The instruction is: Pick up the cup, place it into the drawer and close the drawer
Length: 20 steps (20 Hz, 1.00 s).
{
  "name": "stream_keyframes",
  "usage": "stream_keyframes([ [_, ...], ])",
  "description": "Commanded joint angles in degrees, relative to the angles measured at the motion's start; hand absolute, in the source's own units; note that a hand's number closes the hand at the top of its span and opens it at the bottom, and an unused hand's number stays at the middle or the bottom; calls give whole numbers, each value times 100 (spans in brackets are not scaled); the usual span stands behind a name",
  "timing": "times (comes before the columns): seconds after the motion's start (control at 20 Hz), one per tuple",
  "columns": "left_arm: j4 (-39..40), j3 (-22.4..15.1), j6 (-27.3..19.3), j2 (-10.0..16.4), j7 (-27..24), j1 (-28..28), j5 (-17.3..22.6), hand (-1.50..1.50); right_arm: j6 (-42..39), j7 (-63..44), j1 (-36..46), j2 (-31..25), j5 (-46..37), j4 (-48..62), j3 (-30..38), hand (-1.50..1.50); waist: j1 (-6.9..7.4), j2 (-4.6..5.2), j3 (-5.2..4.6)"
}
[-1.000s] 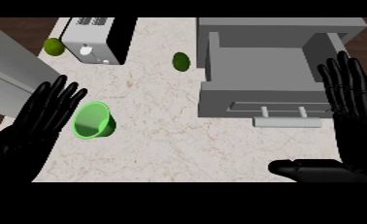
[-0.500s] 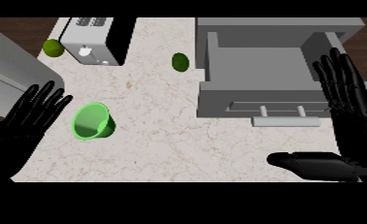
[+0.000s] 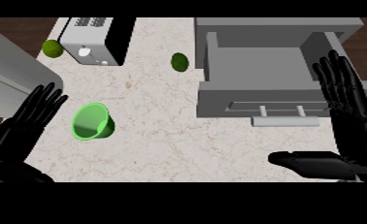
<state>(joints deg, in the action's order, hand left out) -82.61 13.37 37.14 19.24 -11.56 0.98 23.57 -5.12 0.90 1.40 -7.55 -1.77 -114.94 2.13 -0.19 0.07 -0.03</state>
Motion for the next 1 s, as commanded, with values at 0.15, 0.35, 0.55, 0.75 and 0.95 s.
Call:
stream_keyframes([
  [0.15, 1773, 105, -80, -35, -1429, -466, -1427, -150, -140, -301, 221, -128, 301, -108, 292, -150, -17, 2, -2],
  [0.35, 2980, 0, -297, 0, -2441, -756, -2181, -150, -161, -95, 195, -70, 302, 89, 308, -150, -35, 11, -5],
  [0.55, 3944, -46, -416, 119, -2745, -1349, -2371, -150, -288, -217, 234, -185, 238, -17, 367, -150, -19, 0, -1],
  [0.75, 4999, -7, -312, 205, -3501, -1670, -2448, -150, -91, 150, -33, 135, -120, 55, 41, -150, -46, 11, -5],
  [0.95, 5852, -53, -364, 363, -4133, -1945, -2676, -150, -324, -39, 40, -50, 228, -17, 244, -150, -109, 30, -15],
])
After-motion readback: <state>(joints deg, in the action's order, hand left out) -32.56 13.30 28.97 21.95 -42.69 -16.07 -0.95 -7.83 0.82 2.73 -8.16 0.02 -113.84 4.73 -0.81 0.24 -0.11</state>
